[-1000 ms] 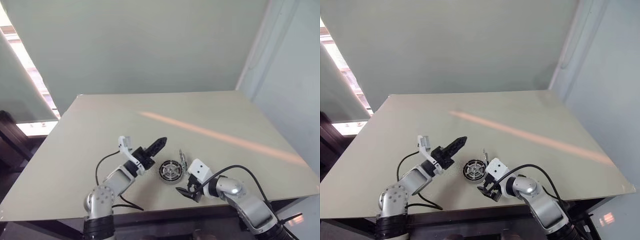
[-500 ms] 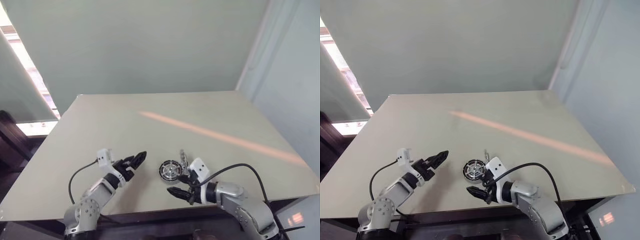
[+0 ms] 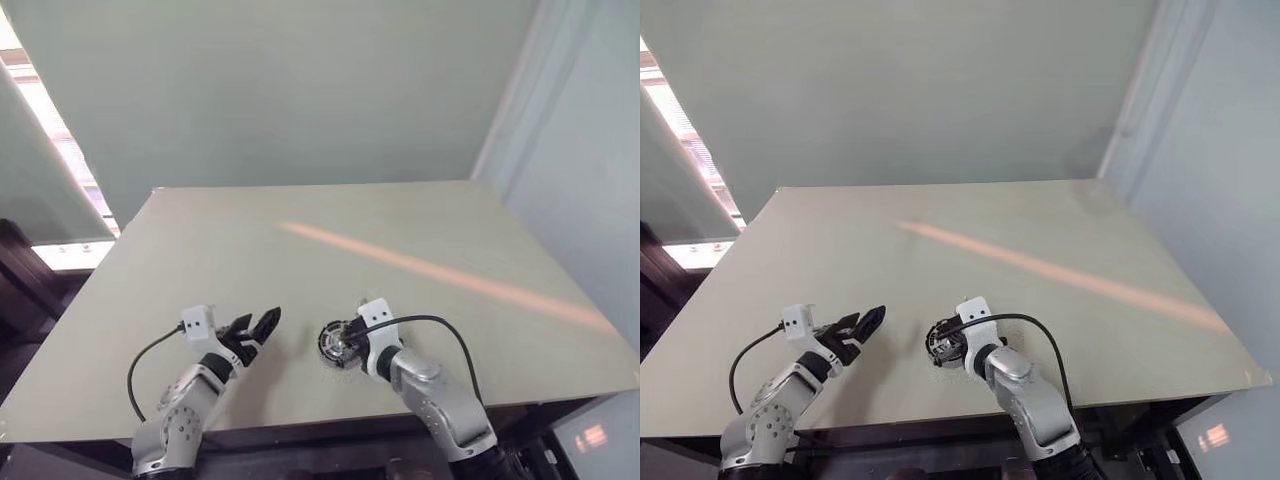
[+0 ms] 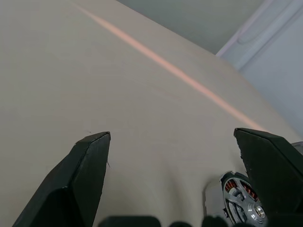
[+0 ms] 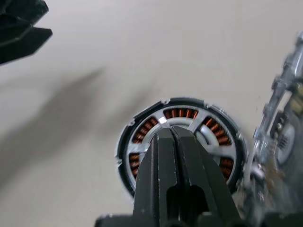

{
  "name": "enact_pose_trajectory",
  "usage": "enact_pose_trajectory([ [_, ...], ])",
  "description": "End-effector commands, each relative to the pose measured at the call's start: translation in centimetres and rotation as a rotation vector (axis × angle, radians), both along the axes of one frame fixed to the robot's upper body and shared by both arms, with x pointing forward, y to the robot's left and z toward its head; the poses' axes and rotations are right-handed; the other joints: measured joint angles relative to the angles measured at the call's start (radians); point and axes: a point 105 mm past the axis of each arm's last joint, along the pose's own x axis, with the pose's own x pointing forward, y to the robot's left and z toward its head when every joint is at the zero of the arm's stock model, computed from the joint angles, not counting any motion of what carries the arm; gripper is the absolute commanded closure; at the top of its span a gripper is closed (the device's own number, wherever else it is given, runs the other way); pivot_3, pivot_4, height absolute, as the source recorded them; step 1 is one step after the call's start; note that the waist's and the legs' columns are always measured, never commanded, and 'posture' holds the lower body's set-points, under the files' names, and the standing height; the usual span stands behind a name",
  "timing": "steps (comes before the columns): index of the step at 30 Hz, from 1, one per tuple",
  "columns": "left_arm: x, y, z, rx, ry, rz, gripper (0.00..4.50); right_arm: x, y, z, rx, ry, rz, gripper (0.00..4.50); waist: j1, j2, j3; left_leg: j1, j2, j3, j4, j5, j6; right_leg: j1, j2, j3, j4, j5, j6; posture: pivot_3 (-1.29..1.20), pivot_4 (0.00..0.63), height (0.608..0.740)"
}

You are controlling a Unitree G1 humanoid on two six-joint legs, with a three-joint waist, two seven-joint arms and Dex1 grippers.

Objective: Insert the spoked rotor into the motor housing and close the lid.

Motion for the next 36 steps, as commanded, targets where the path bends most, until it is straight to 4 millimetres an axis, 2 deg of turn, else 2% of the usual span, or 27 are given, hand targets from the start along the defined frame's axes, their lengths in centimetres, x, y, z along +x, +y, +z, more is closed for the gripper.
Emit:
enact_pose_trajectory([
  [1, 0.2, 0.1, 1.1, 0.017, -0.057, 0.002, 0.0, -0.2, 1.0, 0.0, -0.056, -0.046, 0.067, 4.48, 0.0, 0.0, 0.0, 0.0, 0.0, 0.0, 0.0, 0.0, 0.0, 0.0, 0.0, 0.0, 0.0, 0.0, 0.0, 0.0, 0.0, 0.74],
  [5, 0.1, -0.2, 1.1, 0.03, -0.063, -0.006, 0.0, -1.1, 0.9, -2.1, -0.164, -0.005, 0.141, 4.48, 0.001, 0.0, 0.0, 0.0, 0.0, 0.0, 0.001, 0.0, 0.0, 0.001, 0.0, 0.0, 0.0, 0.0, 0.0, 0.0, 0.0, 0.74],
  [12, 0.1, -0.4, 0.8, 0.034, -0.062, -0.012, 0.0, 0.0, 0.5, -0.5, -0.123, -0.06, 0.119, 4.48, 0.001, 0.0, 0.0, 0.002, 0.0, -0.001, 0.002, 0.0, 0.0, 0.003, 0.0, -0.001, 0.001, 0.0, 0.0, 0.0, 0.0, 0.74],
  [16, 0.1, -0.5, 0.7, 0.033, -0.061, -0.016, 0.0, 0.0, 0.7, 1.4, -0.046, -0.114, 0.143, 4.48, 0.0, 0.0, 0.0, 0.002, 0.0, 0.0, 0.002, 0.0, 0.0, 0.003, 0.0, 0.0, 0.0, 0.0, 0.0, 0.0, 0.0, 0.74],
  [22, 0.2, -0.5, 0.6, 0.03, -0.058, -0.02, 0.0, -1.5, 1.6, 5.1, 0.059, -0.231, 0.281, 4.48, 0.001, 0.0, 0.0, 0.002, 0.0, -0.001, 0.001, 0.0, 0.0, 0.003, 0.0, -0.001, 0.001, 0.0, 0.0, 0.0, 0.0, 0.74],
  [25, 0.2, -0.6, 0.5, 0.024, -0.053, -0.027, 0.0, -2.4, 1.5, 9.0, 0.135, -0.353, 0.342, 4.48, 0.001, 0.0, 0.0, 0.002, 0.0, -0.001, 0.002, 0.0, 0.0, 0.003, 0.0, -0.001, 0.0, 0.0, 0.0, 0.0, 0.0, 0.74],
  [27, 0.3, -0.8, 0.4, 0.023, -0.05, -0.03, 0.0, -1.8, 0.6, 10.8, 0.156, -0.407, 0.299, 4.48, 0.001, 0.0, 0.0, 0.002, 0.0, -0.001, 0.002, 0.0, 0.0, 0.003, 0.0, -0.001, 0.001, 0.0, 0.0, 0.0, 0.0, 0.74],
  [31, 0.3, -1.1, 0.2, 0.019, -0.047, -0.041, 0.0, 0.9, -2.4, 13.2, 0.131, -0.5, 0.097, 3.59, 0.001, 0.0, 0.0, 0.003, 0.0, -0.001, 0.003, 0.0, 0.0, 0.004, 0.0, -0.001, 0.001, 0.0, 0.0, 0.0, 0.0, 0.74],
  [32, 0.4, -1.2, 0.2, 0.018, -0.046, -0.043, 0.0, 1.6, -3.3, 13.2, 0.111, -0.499, 0.042, 3.28, 0.002, 0.0, 0.0, 0.003, 0.0, -0.001, 0.003, 0.0, 0.0, 0.004, 0.0, -0.001, 0.001, 0.0, 0.0, 0.0, 0.0, 0.74],
  [36, 0.5, -1.3, 0.1, 0.02, -0.046, -0.05, 0.0, 3.8, -6.6, 11.6, -0.025, -0.458, -0.105, 3.28, 0.002, 0.0, 0.0, 0.002, 0.0, -0.001, 0.002, 0.0, 0.0, 0.004, 0.0, -0.001, 0.001, 0.0, 0.0, 0.0, 0.0, 0.74],
])
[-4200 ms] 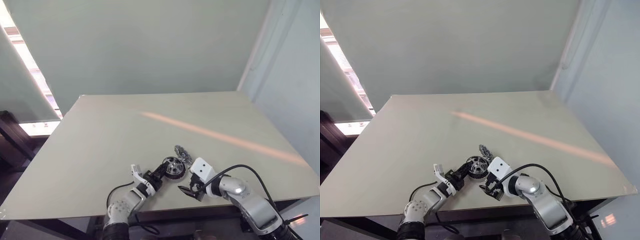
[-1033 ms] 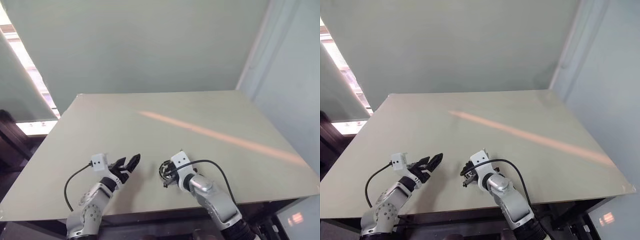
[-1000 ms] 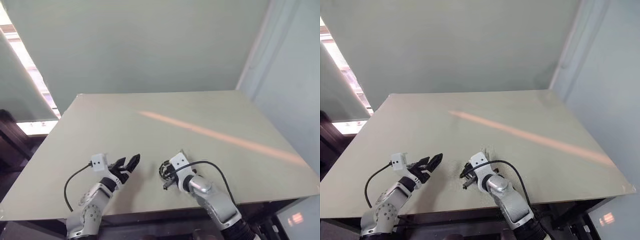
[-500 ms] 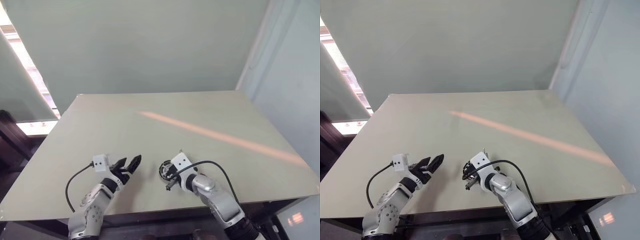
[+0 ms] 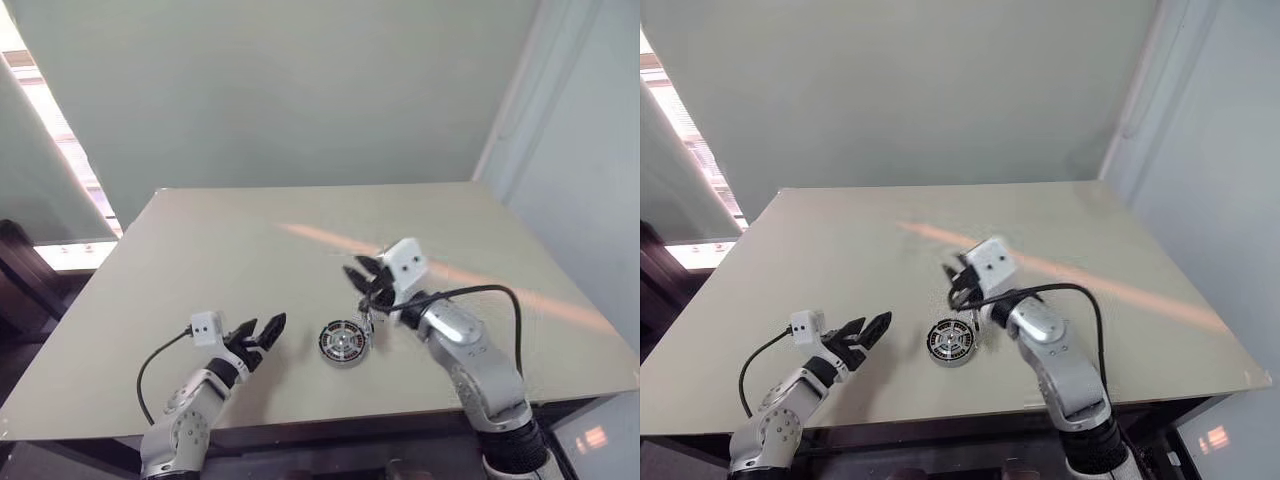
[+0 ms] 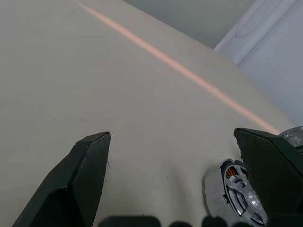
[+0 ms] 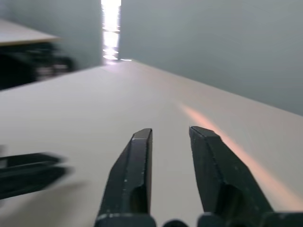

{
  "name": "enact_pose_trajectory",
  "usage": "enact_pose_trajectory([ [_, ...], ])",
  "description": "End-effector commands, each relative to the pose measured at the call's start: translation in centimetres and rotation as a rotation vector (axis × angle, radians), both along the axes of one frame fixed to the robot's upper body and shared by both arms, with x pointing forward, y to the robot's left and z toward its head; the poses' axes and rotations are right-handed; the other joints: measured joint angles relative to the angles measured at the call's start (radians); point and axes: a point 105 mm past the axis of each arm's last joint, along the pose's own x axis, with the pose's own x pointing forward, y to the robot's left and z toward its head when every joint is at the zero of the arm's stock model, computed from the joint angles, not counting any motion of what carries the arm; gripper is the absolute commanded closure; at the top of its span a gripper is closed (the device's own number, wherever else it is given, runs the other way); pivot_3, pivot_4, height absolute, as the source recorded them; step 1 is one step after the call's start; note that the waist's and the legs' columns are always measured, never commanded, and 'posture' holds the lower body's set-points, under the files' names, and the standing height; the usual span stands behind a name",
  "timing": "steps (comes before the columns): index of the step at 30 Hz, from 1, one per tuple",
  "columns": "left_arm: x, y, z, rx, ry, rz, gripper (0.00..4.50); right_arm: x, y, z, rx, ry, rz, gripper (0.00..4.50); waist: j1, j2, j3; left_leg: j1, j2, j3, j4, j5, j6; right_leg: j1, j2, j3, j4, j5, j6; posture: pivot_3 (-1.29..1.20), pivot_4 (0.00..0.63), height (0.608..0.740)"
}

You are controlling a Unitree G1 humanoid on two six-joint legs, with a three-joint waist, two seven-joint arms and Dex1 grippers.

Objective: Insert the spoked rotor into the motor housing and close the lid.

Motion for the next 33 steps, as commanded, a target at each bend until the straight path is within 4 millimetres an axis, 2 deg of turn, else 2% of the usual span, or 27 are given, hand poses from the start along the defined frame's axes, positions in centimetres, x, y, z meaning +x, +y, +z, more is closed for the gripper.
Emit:
enact_pose_trajectory([
  [1, 0.7, -0.6, 1.3, 0.006, -0.056, -0.026, 0.0, 1.6, -3.0, -0.7, -0.116, -0.012, -0.144, 3.28, 0.0, 0.0, 0.0, 0.0, 0.0, 0.0, 0.0, 0.0, 0.0, 0.0, 0.0, 0.0, 0.0, 0.0, 0.0, 0.0, 0.0, 0.74],
  [5, 0.7, -0.5, 1.3, 0.008, -0.059, -0.028, 0.0, 2.0, -4.5, -2.6, -0.214, 0.038, -0.185, 3.28, 0.0, 0.0, 0.0, -0.001, 0.0, 0.001, -0.001, 0.0, 0.0, -0.001, 0.0, 0.001, 0.0, 0.0, 0.0, 0.0, 0.0, 0.74],
  [8, 0.7, -0.5, 1.3, 0.009, -0.058, -0.027, 0.0, 1.5, -4.1, -2.7, -0.19, 0.046, -0.138, 2.75, -0.001, 0.0, 0.0, 0.0, 0.0, 0.0, -0.001, 0.0, 0.0, -0.001, 0.0, 0.001, 0.0, 0.0, 0.0, 0.0, 0.0, 0.74],
  [15, 0.7, -0.3, 1.3, 0.013, -0.055, -0.019, 0.0, 0.1, -3.8, -1.9, -0.204, 0.032, -0.031, 0.2, -0.001, 0.0, 0.0, 0.0, 0.0, 0.001, 0.001, 0.0, 0.0, 0.001, 0.0, 0.001, 0.0, 0.0, 0.0, 0.0, 0.0, 0.74],
  [16, 0.7, -0.2, 1.3, 0.013, -0.054, -0.018, 0.0, -0.3, -3.7, -1.7, -0.213, 0.027, -0.003, 0.09, 0.0, 0.0, 0.0, 0.0, 0.0, 0.0, 0.001, 0.0, 0.0, 0.001, 0.0, 0.001, 0.0, 0.0, 0.0, 0.0, 0.0, 0.74],
  [20, 0.7, -0.1, 1.3, 0.013, -0.052, -0.014, 0.0, -2.7, -1.7, -1.5, -0.26, 0.01, 0.187, 0.09, 0.0, 0.0, 0.0, 0.0, 0.0, 0.0, 0.0, 0.0, 0.0, 0.001, 0.0, 0.001, 0.0, 0.0, 0.0, 0.0, 0.0, 0.74],
  [22, 0.7, -0.1, 1.3, 0.013, -0.049, -0.016, 0.0, -4.2, -0.2, -1.9, -0.302, 0.016, 0.291, 0.09, -0.002, 0.0, 0.0, 0.0, 0.0, 0.0, 0.0, 0.0, 0.0, 0.0, 0.0, 0.0, 0.0, 0.0, 0.0, 0.0, 0.0, 0.74],
  [25, 0.8, -0.2, 1.3, 0.014, -0.048, -0.018, 0.0, -5.2, 0.7, -3.0, -0.376, 0.033, 0.371, 0.09, -0.001, 0.0, 0.0, 0.001, 0.0, 0.0, 0.0, 0.0, 0.0, 0.0, 0.0, 0.0, 0.0, 0.0, 0.0, 0.0, 0.0, 0.74],
  [29, 0.8, -0.2, 1.3, 0.016, -0.046, -0.021, 0.0, -6.6, 1.8, -5.9, -0.524, 0.092, 0.494, 0.09, 0.0, 0.0, 0.0, 0.0, 0.0, 0.0, 0.002, 0.0, 0.0, 0.002, 0.0, 0.0, -0.001, 0.0, 0.0, 0.0, 0.0, 0.74],
  [33, 0.8, -0.3, 1.2, 0.02, -0.043, -0.025, 0.0, -6.2, 1.9, -8.4, -0.65, 0.13, 0.5, 0.09, 0.0, 0.0, 0.0, 0.001, 0.0, 0.0, 0.002, 0.0, 0.0, 0.002, 0.0, 0.0, 0.0, 0.0, 0.0, 0.0, 0.0, 0.74],
])
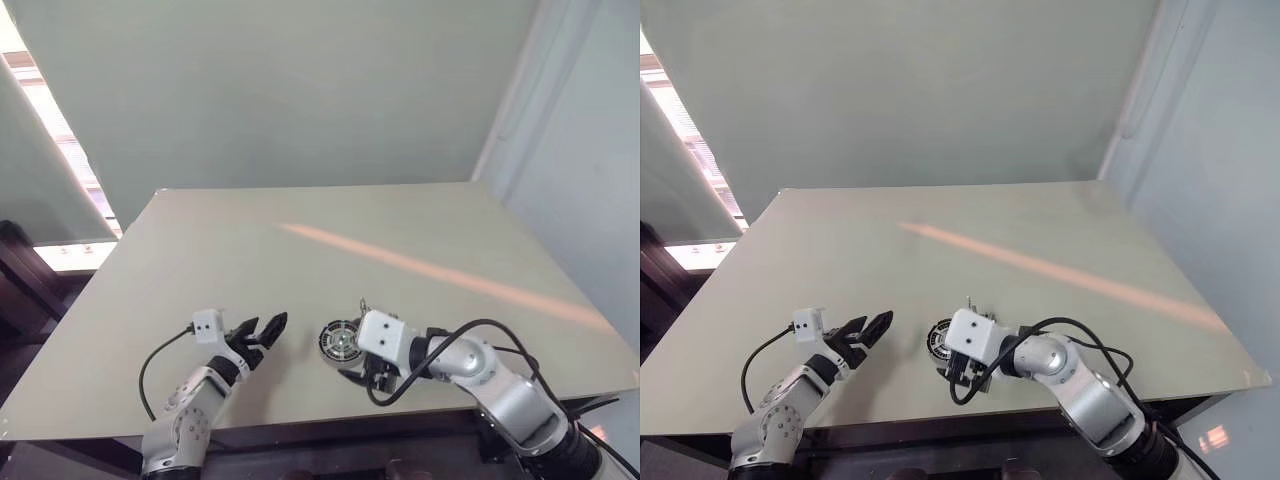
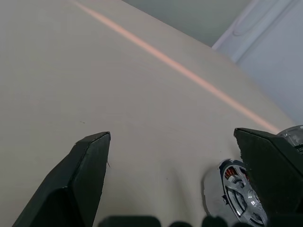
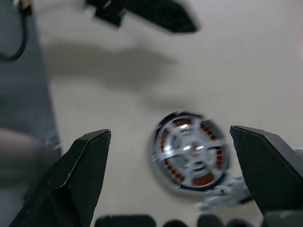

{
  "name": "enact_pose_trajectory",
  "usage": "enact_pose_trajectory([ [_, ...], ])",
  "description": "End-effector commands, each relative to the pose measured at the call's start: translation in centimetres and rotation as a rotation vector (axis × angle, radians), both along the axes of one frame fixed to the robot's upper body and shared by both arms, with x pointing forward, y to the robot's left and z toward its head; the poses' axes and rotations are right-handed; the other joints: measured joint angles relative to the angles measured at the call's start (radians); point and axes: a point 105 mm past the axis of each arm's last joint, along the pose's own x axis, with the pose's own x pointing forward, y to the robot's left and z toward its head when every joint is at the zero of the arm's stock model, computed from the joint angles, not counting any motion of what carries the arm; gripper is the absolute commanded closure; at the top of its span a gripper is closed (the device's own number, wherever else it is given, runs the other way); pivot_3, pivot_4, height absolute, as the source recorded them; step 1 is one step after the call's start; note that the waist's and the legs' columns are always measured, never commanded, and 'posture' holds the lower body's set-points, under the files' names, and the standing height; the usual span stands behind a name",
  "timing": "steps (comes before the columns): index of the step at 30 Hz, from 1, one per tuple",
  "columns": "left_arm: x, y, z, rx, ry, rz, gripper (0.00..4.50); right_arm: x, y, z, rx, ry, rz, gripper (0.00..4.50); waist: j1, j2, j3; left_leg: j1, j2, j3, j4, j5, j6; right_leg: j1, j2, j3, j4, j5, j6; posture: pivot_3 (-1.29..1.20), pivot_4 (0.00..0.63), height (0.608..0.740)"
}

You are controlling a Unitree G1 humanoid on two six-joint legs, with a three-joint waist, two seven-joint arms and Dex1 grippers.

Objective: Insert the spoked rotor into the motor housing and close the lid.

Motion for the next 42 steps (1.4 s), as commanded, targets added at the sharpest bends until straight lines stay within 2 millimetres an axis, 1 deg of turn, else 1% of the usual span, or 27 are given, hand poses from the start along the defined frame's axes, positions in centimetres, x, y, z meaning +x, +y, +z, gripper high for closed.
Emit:
enact_pose_trajectory([
  [1, 0.5, -0.2, 1.1, 0.013, -0.042, -0.014, 0.0, 0.9, -0.1, -0.9, -0.09, -0.046, 0.001, 0.09, 0.0, 0.0, 0.0, 0.0, 0.0, 0.0, 0.0, 0.0, 0.0, 0.0, 0.0, 0.0, 0.0, 0.0, 0.0, 0.0, 0.0, 0.74],
  [4, 0.3, -0.3, 1.0, 0.014, -0.04, -0.014, 0.0, 1.3, 0.3, -1.5, -0.11, -0.055, 0.001, 0.09, 0.0, 0.0, 0.0, 0.0, 0.0, 0.0, 0.0, 0.0, 0.0, 0.0, 0.0, 0.0, 0.0, 0.0, 0.0, 0.0, 0.0, 0.74],
  [14, 0.0, -0.4, 0.7, 0.013, -0.029, -0.01, 0.0, 1.1, 1.2, -3.4, -0.169, -0.031, 0.04, 0.09, 0.0, 0.0, 0.0, 0.0, 0.0, 0.0, -0.001, 0.0, 0.0, 0.0, 0.0, 0.0, 0.0, 0.0, 0.0, 0.0, 0.0, 0.74],
  [18, -0.1, -0.4, 0.7, 0.012, -0.028, -0.009, 0.0, 1.0, 1.6, -3.5, -0.166, -0.039, 0.051, 0.09, 0.0, 0.0, 0.0, 0.0, 0.0, 0.0, -0.001, 0.0, 0.0, 0.0, 0.0, 0.0, 0.0, 0.0, 0.0, 0.0, 0.0, 0.74],
  [19, -0.1, -0.4, 0.7, 0.012, -0.028, -0.009, 0.0, 1.0, 1.7, -3.3, -0.154, -0.041, 0.05, 0.09, 0.0, 0.0, 0.0, 0.0, 0.0, 0.0, -0.001, 0.0, 0.0, 0.0, 0.0, 0.0, 0.0, 0.0, 0.0, 0.0, 0.0, 0.74],
  [22, -0.3, -0.5, 0.5, 0.011, -0.022, -0.012, 0.0, 0.8, 2.3, -0.9, 0.01, 0.015, 0.019, 0.09, 0.0, 0.0, 0.0, 0.0, 0.0, -0.001, -0.001, 0.0, 0.0, 0.0, 0.0, 0.0, 0.0, 0.0, 0.0, 0.0, 0.0, 0.74],
  [25, -0.3, -0.5, 0.4, 0.009, -0.017, -0.015, 0.0, 0.5, 2.4, 0.7, 0.119, 0.064, 0.005, 0.09, 0.0, 0.0, 0.0, 0.0, 0.0, -0.001, -0.001, 0.0, 0.0, 0.0, 0.0, -0.001, 0.0, 0.0, 0.0, 0.0, 0.0, 0.74],
  [28, -0.3, -0.6, 0.3, 0.008, -0.014, -0.018, 0.0, 0.9, 2.2, 3.4, 0.278, 0.086, -0.034, 0.09, 0.0, 0.0, 0.0, 0.0, 0.0, -0.001, -0.001, 0.0, 0.0, 0.0, 0.0, -0.001, 0.0, 0.0, 0.0, 0.0, 0.0, 0.74],
  [30, -0.2, -0.6, 0.3, 0.008, -0.014, -0.02, 0.0, 1.9, 1.6, 5.3, 0.366, 0.059, -0.093, 0.09, 0.0, 0.0, 0.0, 0.0, 0.0, -0.001, -0.001, 0.0, 0.0, 0.0, 0.0, -0.001, 0.0, 0.0, 0.0, 0.0, 0.0, 0.74],
  [32, -0.1, -0.7, 0.3, 0.008, -0.016, -0.022, 0.0, 3.7, 0.1, 7.0, 0.426, -0.004, -0.193, 0.09, 0.0, 0.0, 0.0, 0.0, 0.0, -0.001, -0.001, 0.0, 0.0, 0.0, 0.0, -0.001, 0.001, 0.0, 0.0, 0.0, 0.0, 0.74],
  [33, -0.1, -0.7, 0.3, 0.008, -0.017, -0.023, 0.0, 4.5, -0.8, 7.5, 0.438, -0.033, -0.245, 0.09, 0.0, 0.0, 0.0, 0.0, 0.0, -0.001, 0.0, 0.0, 0.0, 0.001, 0.0, -0.001, 0.001, 0.0, 0.0, 0.0, 0.0, 0.74],
  [35, 0.0, -0.8, 0.3, 0.009, -0.019, -0.026, 0.0, 6.1, -2.7, 8.0, 0.431, -0.091, -0.354, 0.09, 0.0, 0.0, 0.0, 0.0, 0.0, -0.001, 0.0, 0.0, 0.0, 0.001, 0.0, -0.001, 0.0, 0.0, 0.0, 0.0, 0.0, 0.74],
  [38, 0.0, -0.9, 0.3, 0.017, -0.021, -0.034, 0.0, 8.1, -5.8, 7.7, 0.353, -0.176, -0.503, 0.09, 0.0, 0.0, 0.0, 0.0, 0.0, 0.0, -0.001, 0.0, 0.0, 0.0, 0.0, 0.0, 0.0, 0.0, 0.0, 0.0, 0.0, 0.74],
  [41, -0.1, -0.9, 0.0, 0.061, -0.015, -0.057, 0.0, 9.3, -8.3, 5.8, 0.183, -0.216, -0.605, 0.09, 0.0, 0.0, 0.0, 0.0, 0.0, 0.0, -0.002, 0.0, 0.0, 0.0, 0.0, 0.0, 0.0, 0.0, 0.0, 0.0, 0.0, 0.74],
  [42, -0.2, -0.9, -0.1, 0.076, -0.012, -0.066, 0.0, 9.4, -8.8, 5.0, 0.14, -0.209, -0.618, 0.09, 0.0, 0.0, 0.0, -0.001, 0.0, 0.0, -0.002, 0.0, 0.0, -0.001, 0.0, 0.0, 0.0, 0.0, 0.0, 0.0, 0.0, 0.74],
])
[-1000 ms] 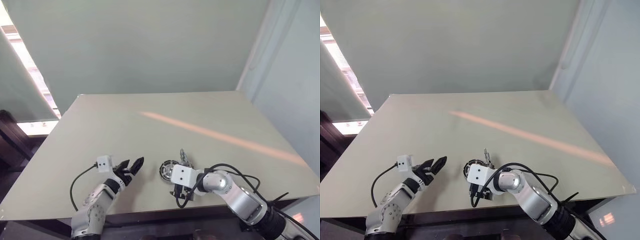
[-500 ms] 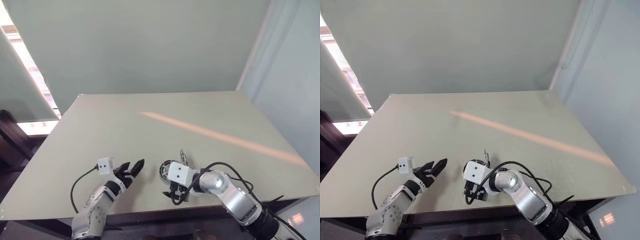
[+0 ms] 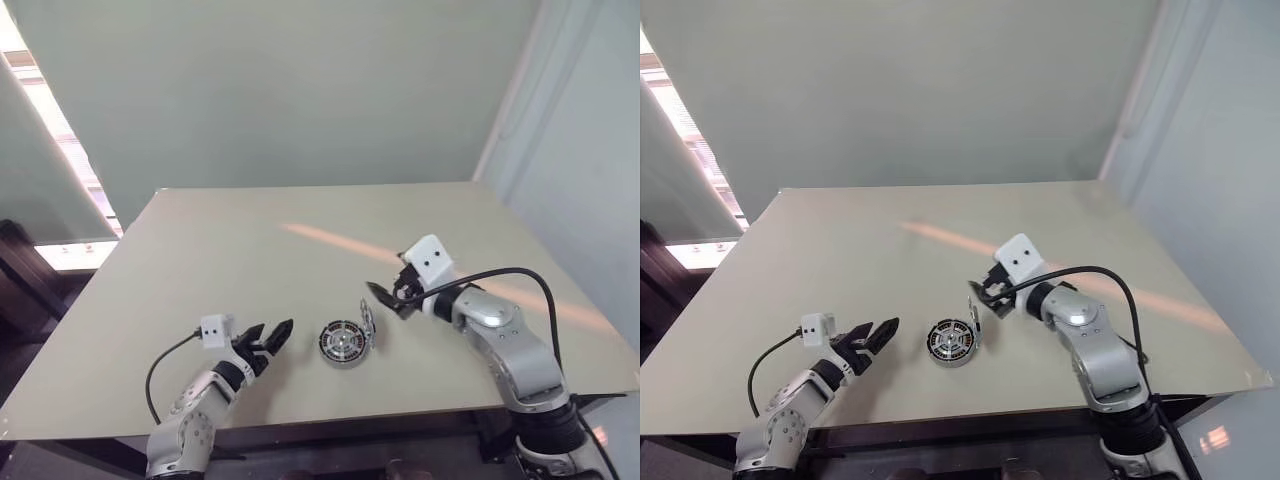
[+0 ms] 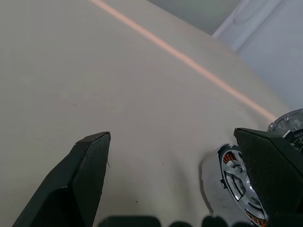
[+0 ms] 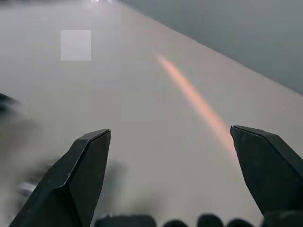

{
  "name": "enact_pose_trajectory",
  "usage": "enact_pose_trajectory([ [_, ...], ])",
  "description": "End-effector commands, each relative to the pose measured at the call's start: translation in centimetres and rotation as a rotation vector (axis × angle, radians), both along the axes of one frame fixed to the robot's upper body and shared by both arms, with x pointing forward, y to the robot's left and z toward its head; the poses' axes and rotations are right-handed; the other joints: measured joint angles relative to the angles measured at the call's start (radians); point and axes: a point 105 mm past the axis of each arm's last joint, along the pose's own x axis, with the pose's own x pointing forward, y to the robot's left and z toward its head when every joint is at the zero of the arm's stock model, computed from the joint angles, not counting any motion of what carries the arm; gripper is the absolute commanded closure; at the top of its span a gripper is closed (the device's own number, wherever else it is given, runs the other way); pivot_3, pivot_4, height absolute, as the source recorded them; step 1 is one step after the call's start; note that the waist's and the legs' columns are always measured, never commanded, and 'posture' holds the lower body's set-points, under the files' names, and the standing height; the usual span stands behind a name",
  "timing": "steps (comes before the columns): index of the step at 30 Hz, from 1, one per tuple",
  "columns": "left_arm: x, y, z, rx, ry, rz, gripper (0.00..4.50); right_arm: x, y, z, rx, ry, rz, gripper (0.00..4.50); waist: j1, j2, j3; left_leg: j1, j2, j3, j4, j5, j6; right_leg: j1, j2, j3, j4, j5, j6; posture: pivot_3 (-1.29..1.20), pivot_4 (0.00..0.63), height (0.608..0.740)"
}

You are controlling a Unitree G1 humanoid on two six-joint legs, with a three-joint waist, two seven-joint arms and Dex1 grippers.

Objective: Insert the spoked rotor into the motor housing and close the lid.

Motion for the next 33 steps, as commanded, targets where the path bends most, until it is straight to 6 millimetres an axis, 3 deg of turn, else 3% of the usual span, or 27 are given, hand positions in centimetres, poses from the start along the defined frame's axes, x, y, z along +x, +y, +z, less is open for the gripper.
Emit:
enact_pose_trajectory([
  [1, 0.3, -0.1, 0.8, 0.061, -0.046, -0.042, 0.0, 0.7, -1.3, -1.0, -0.124, -0.007, -0.054, 0.09, -0.001, 0.0, 0.0, 0.0, 0.0, 0.0, 0.0, 0.0, 0.0, 0.0, 0.0, 0.0, 0.0, 0.0, 0.0, 0.0, 0.0, 0.74],
  [6, 0.2, 0.0, 0.7, 0.077, -0.048, -0.048, 0.0, -0.2, 0.3, -4.1, -0.163, 0.091, 0.038, 0.09, -0.001, 0.0, 0.0, 0.0, 0.0, 0.001, 0.0, 0.0, 0.0, 0.0, 0.0, 0.001, 0.0, 0.0, 0.0, 0.0, 0.0, 0.74],
  [14, -0.1, 0.0, 0.7, 0.1, -0.044, -0.068, 0.0, -2.2, 7.1, -5.4, 0.019, 0.184, 0.222, 0.09, -0.002, 0.0, 0.0, 0.001, 0.0, 0.0, 0.0, 0.0, 0.0, 0.0, 0.001, 0.001, 0.0, 0.0, 0.0, 0.0, 0.0, 0.74],
  [22, -0.5, -0.3, 0.7, 0.088, -0.043, -0.078, 0.0, -2.5, 9.4, -7.5, 0.047, 0.238, 0.281, 0.09, -0.001, 0.0, 0.0, 0.0, 0.0, 0.0, 0.001, 0.0, 0.0, 0.001, 0.0, 0.001, 0.0, 0.0, 0.0, 0.0, 0.0, 0.74],
  [25, -0.9, -0.8, 0.9, 0.06, -0.045, -0.103, 0.6, -2.2, 9.2, -8.0, 0.088, 0.255, 0.284, 0.0, -0.001, 0.0, 0.0, 0.001, 0.0, 0.0, 0.001, 0.0, 0.0, 0.001, 0.0, 0.0, 0.001, 0.0, 0.0, 0.0, 0.0, 0.74],
  [33, -1.5, -2.1, 0.8, 0.03, -0.029, -0.182, 3.54, -2.1, 8.1, -7.5, 0.183, 0.259, 0.385, 0.0, -0.002, 0.001, 0.0, 0.001, 0.0, 0.0, 0.001, 0.0, 0.0, 0.001, 0.0, 0.0, 0.0, 0.0, 0.0, 0.0, 0.0, 0.74],
])
